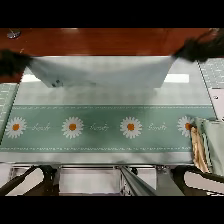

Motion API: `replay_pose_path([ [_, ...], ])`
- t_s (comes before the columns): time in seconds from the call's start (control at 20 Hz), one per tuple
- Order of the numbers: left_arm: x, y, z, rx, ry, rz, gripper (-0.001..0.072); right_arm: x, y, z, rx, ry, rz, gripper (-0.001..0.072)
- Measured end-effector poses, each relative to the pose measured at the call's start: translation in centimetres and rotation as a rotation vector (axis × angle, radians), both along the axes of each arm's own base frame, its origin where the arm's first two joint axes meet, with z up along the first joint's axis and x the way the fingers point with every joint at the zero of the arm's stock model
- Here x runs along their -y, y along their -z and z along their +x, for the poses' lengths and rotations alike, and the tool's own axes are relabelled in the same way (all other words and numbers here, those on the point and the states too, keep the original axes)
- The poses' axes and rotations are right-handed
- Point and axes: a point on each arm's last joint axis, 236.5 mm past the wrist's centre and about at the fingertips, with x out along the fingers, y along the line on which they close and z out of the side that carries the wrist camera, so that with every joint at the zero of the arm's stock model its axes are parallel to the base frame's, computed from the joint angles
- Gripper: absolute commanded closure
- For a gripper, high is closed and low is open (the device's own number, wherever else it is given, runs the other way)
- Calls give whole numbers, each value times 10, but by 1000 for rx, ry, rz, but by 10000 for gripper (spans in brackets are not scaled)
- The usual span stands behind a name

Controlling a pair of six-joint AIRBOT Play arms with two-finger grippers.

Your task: Fold the shirts.

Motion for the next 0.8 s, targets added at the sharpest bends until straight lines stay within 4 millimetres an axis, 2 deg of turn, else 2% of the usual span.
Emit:
replay_pose_path([
  [0.1, -2, -97, -3, 227, -22, 80, 692, 3, -97, -6, 226, 5, -63, 690],
  [0.15, -2, -144, -13, 331, -43, 121, 692, 3, -141, -20, 333, 14, -90, 690],
  [0.25, -1, -213, -42, 478, -88, 219, 692, 4, -207, -56, 504, 47, -144, 690],
  [0.35, -4, -264, -78, 584, -174, 339, 692, 8, -253, -100, 639, 93, -198, 690],
  [0.45, -8, -293, -114, 631, -280, 442, 692, 12, -282, -144, 730, 140, -253, 690],
  [0.55, -12, -305, -148, 635, -380, 548, 692, 14, -298, -187, 787, 171, -297, 690],
  [0.7, -5, -311, -198, 639, -471, 682, 692, 17, -303, -239, 816, 207, -352, 690],
  [0.8, -2, -310, -231, 643, -507, 743, 692, 21, -299, -263, 809, 229, -382, 690],
])
